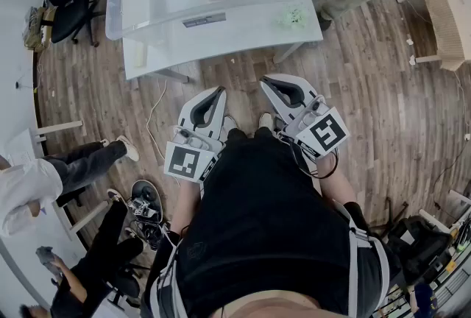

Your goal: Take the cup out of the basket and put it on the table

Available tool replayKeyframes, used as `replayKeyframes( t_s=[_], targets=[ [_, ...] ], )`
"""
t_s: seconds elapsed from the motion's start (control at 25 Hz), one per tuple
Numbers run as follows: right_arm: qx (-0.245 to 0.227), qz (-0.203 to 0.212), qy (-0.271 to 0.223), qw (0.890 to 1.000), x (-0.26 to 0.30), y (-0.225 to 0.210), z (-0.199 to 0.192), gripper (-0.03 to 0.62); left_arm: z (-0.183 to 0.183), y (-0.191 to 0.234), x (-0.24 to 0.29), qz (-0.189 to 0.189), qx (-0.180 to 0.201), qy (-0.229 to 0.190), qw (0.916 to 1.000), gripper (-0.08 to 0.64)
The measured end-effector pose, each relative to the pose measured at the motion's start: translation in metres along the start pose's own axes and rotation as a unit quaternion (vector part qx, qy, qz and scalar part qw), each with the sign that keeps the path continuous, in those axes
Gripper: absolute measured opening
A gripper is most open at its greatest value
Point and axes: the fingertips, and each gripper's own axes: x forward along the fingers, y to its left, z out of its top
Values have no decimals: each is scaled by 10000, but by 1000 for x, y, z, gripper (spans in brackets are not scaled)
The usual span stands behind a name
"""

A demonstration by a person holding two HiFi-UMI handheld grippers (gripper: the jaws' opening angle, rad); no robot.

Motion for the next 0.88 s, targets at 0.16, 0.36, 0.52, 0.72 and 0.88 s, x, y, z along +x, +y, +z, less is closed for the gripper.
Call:
replayKeyframes(
  t_s=[0.16,0.36,0.52,0.72,0.88],
  targets=[
    [5,12,-13,10000,-2,2,2,15,2,-3,-1,3,-1,5,10000,18],
    [99,-47,86,9999,-6,-3,-3,15,2,-6,2,10,8,-11,10000,18],
    [-10,-96,98,9999,-10,-7,-3,17,0,-8,5,48,-30,34,10000,18],
    [111,-20,40,9999,-20,-14,-1,16,0,-18,12,112,-13,58,9999,18],
    [121,60,65,9999,-27,-19,-5,17,-2,-26,17,267,-33,54,9996,18]
  ],
)
